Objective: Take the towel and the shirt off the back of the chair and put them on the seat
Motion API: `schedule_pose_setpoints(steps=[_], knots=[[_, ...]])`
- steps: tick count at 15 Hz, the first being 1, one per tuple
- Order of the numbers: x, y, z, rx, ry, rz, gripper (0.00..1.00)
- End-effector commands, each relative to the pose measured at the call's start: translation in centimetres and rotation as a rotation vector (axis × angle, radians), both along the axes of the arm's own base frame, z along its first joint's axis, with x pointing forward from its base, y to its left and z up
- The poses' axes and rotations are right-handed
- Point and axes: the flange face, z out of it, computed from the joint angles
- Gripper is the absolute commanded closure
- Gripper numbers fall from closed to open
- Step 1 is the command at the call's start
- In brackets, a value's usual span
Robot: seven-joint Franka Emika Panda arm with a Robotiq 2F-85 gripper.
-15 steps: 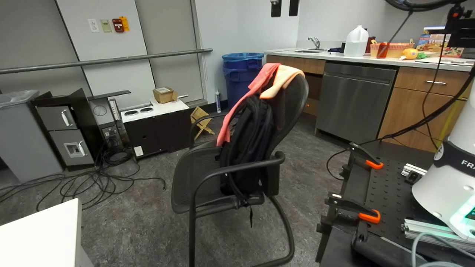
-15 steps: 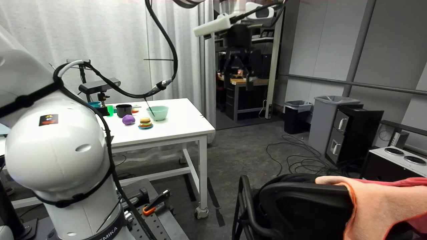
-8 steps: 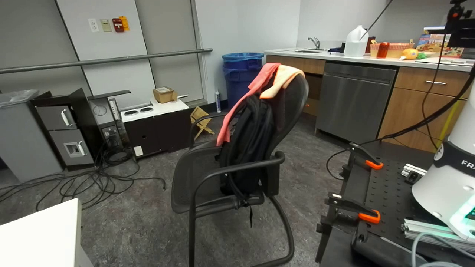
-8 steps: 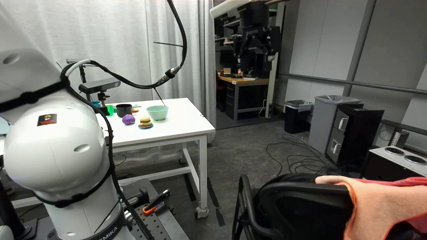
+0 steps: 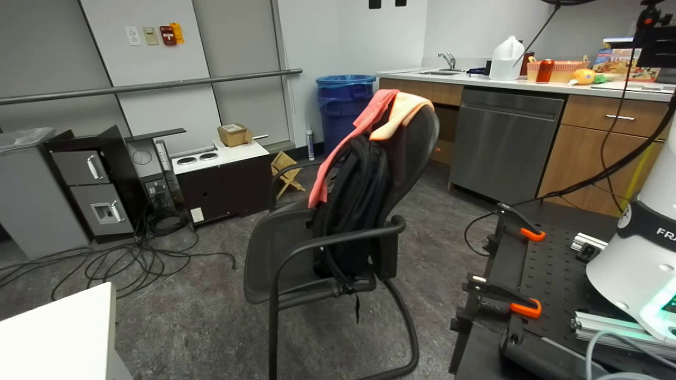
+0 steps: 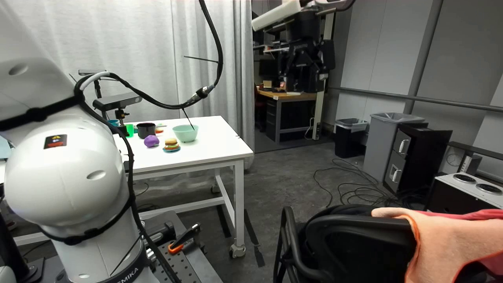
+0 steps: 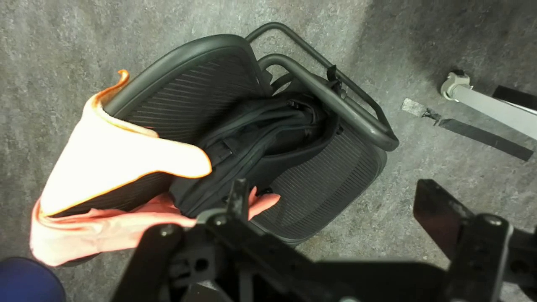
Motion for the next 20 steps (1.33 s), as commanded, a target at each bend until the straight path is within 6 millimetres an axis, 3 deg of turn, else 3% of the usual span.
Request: schedule_pose_setpoints(steps=[1, 6, 10, 13, 14, 20], knots=[[1.9, -3.6, -3.9, -0.033, 0.025, -0.006, 0.00], [4.4, -8.2, -9.6, -0.069, 0.071, -0.017, 0.00], [6.5, -10.7, -13.1, -0.141, 0.071, -0.045, 0.00], [8.1, -12.2, -13.8, -0.240, 0.004, -0.078, 0.00], [6.8, -11.1, -14.0, -0.185, 0.038, -0.056, 0.00], [7.8, -11.8, -14.2, -0.220, 0.017, -0.071, 0.00]])
